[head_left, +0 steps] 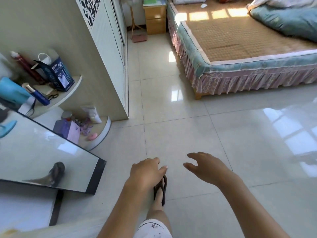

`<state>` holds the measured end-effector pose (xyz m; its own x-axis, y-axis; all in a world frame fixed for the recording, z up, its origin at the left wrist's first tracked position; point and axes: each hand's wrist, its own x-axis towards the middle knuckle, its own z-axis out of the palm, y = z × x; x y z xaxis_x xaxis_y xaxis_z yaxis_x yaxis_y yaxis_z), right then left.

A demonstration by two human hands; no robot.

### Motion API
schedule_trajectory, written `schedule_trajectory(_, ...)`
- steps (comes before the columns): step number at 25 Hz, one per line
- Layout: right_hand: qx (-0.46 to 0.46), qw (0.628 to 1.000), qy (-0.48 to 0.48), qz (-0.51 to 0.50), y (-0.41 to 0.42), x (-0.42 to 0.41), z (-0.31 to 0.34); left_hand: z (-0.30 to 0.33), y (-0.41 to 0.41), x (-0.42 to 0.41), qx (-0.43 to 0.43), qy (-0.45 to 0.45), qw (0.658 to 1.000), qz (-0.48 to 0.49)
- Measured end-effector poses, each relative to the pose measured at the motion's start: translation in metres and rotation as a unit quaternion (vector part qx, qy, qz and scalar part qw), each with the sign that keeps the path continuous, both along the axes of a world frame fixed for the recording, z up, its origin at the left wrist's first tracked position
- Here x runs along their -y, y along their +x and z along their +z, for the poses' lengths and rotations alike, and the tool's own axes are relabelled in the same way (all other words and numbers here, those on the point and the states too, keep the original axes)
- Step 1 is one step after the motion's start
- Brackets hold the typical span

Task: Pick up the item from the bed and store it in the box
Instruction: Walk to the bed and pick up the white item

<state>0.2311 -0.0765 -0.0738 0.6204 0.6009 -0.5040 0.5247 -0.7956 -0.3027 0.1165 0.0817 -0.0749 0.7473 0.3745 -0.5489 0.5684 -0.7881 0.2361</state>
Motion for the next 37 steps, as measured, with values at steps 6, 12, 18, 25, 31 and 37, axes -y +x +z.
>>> schedule_trajectory(6,0.008,1.0,-0.009,0.0,0.104,-0.116,0.003,0.003,0.107,-0.108,0.008,0.013,0.999,-0.033)
schedule_trajectory(12,0.059,0.998,0.004,-0.021,0.203,-0.206,0.019,0.019,0.218,-0.19,0.034,0.021,0.997,-0.067)
schedule_trajectory(18,0.068,0.997,0.019,-0.041,0.306,-0.271,0.018,0.019,0.325,-0.263,0.057,0.021,0.995,-0.074)
schedule_trajectory(25,0.035,0.998,0.018,-0.041,0.473,-0.366,0.011,0.021,0.478,-0.367,0.034,0.016,0.998,-0.058)
schedule_trajectory(31,-0.008,0.999,0.023,-0.033,0.602,-0.459,0.023,0.032,0.6,-0.465,0.048,0.001,0.999,-0.018)
schedule_trajectory(37,-0.028,0.999,0.028,-0.01,0.697,-0.565,0.009,0.019,0.697,-0.56,0.031,-0.029,0.999,0.002)
